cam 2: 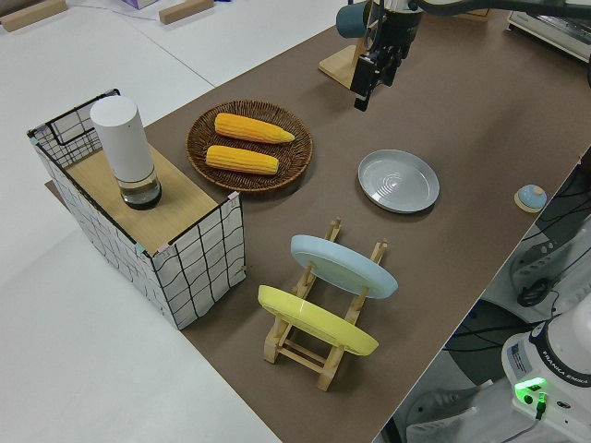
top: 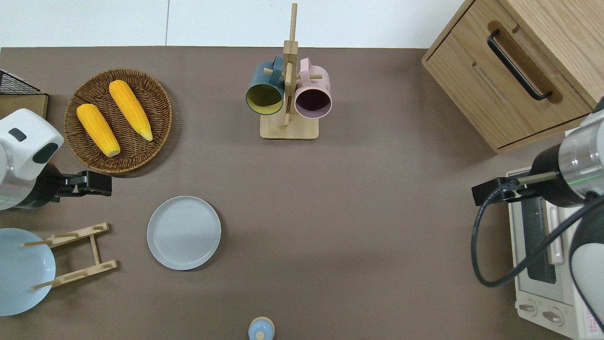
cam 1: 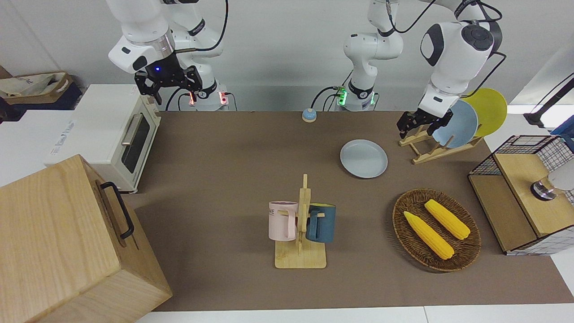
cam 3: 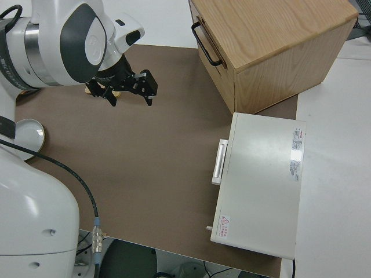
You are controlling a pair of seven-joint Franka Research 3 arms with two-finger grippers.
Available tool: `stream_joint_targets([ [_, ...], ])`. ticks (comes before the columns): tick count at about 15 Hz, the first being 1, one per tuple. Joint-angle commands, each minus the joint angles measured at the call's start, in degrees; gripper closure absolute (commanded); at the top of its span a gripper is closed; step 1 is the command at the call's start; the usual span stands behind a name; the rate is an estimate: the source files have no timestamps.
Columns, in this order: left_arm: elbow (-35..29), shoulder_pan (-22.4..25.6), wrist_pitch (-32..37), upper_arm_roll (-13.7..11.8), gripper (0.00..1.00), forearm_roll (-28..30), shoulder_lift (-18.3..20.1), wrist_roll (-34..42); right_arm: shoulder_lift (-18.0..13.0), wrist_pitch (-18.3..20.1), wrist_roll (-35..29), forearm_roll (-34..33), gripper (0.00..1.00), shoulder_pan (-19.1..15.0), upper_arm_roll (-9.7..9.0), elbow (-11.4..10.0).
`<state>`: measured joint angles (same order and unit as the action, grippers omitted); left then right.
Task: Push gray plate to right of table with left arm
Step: 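Move the left gripper against the edge of the gray plate nearest it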
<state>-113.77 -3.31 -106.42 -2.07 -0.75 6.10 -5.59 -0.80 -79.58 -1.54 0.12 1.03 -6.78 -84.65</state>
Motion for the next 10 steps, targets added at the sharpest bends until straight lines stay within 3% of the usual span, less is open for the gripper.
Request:
stream_joint_targets([
  [1, -7.94, 0.76, -6.76, -0.04, 0.00, -0.04, 2.60, 0.84, -0.17, 0.92, -0.13, 0.23, 0.017, -1.11, -0.69, 0.45],
  [4, -13.30, 0.76, -11.95, -0.04, 0.00, 0.49, 1.72, 0.84, -0.17, 0.83, -0.13, 0.15, 0.017, -1.11, -0.78, 0.45],
  [10, -16.21, 1.46, -16.70, -0.04, 0.00, 2.24, -4.34, 0.67, -0.17, 0.92, -0.13, 0.23, 0.017, -1.11, -0.78, 0.45],
])
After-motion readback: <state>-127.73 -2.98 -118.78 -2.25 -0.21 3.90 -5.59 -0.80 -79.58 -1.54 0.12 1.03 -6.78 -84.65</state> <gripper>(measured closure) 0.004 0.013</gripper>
